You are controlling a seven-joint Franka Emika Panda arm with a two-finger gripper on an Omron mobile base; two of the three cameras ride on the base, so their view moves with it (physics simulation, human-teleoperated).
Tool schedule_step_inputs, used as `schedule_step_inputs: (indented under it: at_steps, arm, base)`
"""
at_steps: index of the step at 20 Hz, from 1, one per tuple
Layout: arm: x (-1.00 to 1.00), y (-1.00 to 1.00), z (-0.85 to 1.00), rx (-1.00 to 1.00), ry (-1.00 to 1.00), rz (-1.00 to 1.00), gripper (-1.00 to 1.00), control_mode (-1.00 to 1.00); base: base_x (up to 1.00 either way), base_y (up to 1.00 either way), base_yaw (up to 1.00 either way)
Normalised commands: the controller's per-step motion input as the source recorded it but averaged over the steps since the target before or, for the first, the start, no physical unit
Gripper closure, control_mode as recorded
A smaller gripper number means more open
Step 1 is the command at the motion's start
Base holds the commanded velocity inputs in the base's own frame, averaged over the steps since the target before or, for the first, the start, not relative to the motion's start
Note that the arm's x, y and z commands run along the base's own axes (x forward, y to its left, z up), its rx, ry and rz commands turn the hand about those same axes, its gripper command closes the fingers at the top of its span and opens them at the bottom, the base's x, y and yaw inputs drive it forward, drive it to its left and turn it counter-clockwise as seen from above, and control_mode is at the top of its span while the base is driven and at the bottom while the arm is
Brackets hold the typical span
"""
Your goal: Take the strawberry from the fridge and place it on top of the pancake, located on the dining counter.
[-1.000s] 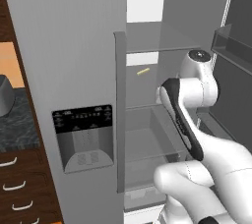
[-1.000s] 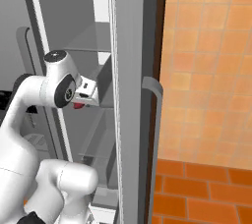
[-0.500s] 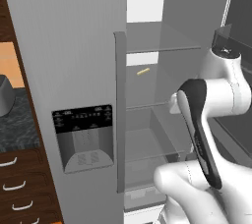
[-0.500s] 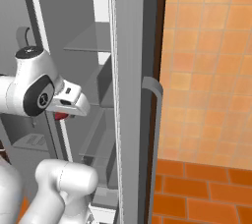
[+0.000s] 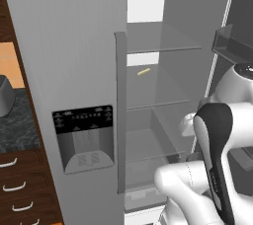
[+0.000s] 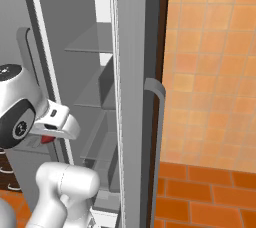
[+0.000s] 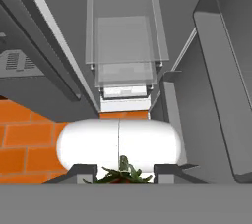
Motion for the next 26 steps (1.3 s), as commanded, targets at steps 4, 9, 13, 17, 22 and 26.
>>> schedule_step_inputs:
  at_steps: [4,9,13,17,22,26]
  arm:
    - [0.0,0.0,-0.04,0.0,0.0,0.01,1.0,-1.0]
    - [0.0,0.0,0.0,0.0,0.0,0.0,1.0,-1.0]
    - [0.0,0.0,0.0,0.0,0.0,0.0,1.0,1.0]
    - [0.0,0.0,0.0,0.0,0.0,0.0,1.0,1.0]
    - [0.0,0.0,0.0,0.0,0.0,0.0,1.0,1.0]
    - [0.0,0.0,0.0,0.0,0.0,0.0,1.0,1.0]
  base:
    - [0.0,0.0,0.0]
    - [0.0,0.0,0.0]
    - [-0.05,0.03,0.02]
    - [-0.43,0.51,0.02]
    - [-0.52,0.58,-0.15]
    - [-0.44,0.52,-0.5]
